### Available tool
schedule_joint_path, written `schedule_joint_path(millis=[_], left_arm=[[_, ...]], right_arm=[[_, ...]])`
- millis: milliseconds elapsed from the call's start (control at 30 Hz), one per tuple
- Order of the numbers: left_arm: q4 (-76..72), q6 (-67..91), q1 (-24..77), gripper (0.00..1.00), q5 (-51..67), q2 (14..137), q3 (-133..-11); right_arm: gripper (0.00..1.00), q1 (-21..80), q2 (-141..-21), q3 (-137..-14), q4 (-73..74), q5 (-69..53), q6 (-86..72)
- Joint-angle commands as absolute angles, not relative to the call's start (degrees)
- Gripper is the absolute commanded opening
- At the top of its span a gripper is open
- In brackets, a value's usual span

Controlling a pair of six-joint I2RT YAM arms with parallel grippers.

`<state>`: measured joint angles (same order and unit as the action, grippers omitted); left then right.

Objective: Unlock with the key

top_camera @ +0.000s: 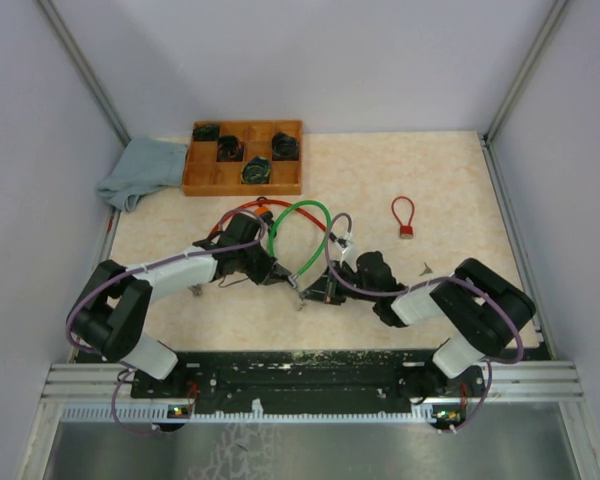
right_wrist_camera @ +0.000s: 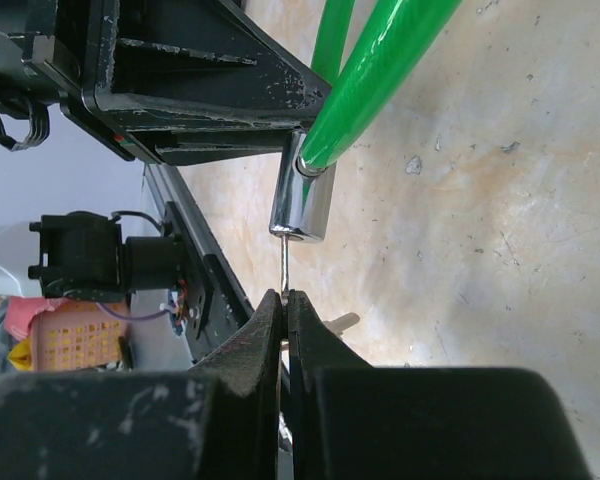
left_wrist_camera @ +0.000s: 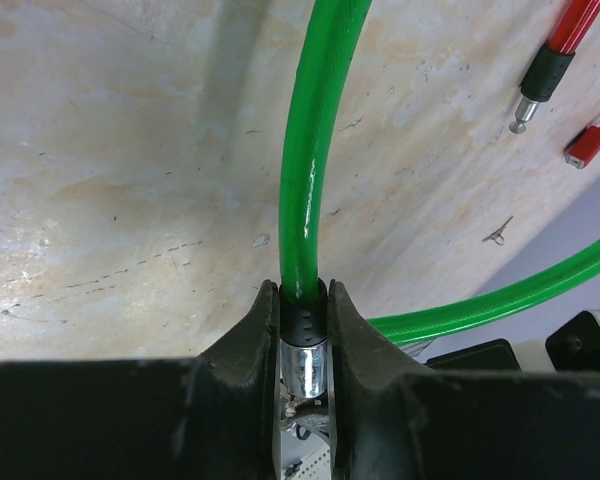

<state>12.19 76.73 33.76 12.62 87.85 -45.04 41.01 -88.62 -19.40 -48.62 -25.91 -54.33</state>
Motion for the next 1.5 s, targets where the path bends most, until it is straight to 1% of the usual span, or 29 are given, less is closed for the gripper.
schedule_joint_path(millis=[0, 467, 667, 833, 967, 1167, 1300, 1367, 1467], left_arm=[[9.7, 77.3, 34.4, 0.00, 12.5, 87.7, -45.2], [13.1, 76.6, 37.6, 0.00, 6.1, 84.3, -44.5], [12.0, 79.3, 39.8, 0.00, 7.3, 85.4, -44.9], [9.8, 82.6, 41.1, 0.00, 9.3, 86.0, -43.8], [7.9, 83.9, 41.5, 0.00, 11.7, 86.0, -43.5], [7.4, 84.3, 43.4, 0.00, 11.1, 84.0, -42.7], [6.7, 82.9, 43.1, 0.00, 9.9, 81.8, -40.6], [5.7, 82.3, 42.1, 0.03, 9.4, 79.9, -38.5], [1.5, 81.7, 40.5, 0.19, 9.4, 76.6, -34.3]], right_arm=[[0.00, 40.6, -90.0, -21.7, -53.2, -26.6, -55.8], [0.00, 39.5, -88.7, -22.0, -51.0, -23.1, -56.8], [0.00, 40.1, -89.1, -22.8, -50.0, -20.3, -56.2], [0.00, 41.6, -89.6, -22.6, -52.3, -16.5, -55.9], [0.00, 42.4, -92.3, -22.1, -57.3, -15.4, -56.5], [0.00, 42.5, -94.1, -22.8, -58.0, -11.5, -56.6], [0.00, 42.3, -94.2, -22.3, -62.1, -12.9, -58.8], [0.00, 42.3, -94.2, -21.7, -62.5, -13.2, -59.3], [0.00, 42.2, -93.3, -20.2, -63.2, -13.1, -60.2]])
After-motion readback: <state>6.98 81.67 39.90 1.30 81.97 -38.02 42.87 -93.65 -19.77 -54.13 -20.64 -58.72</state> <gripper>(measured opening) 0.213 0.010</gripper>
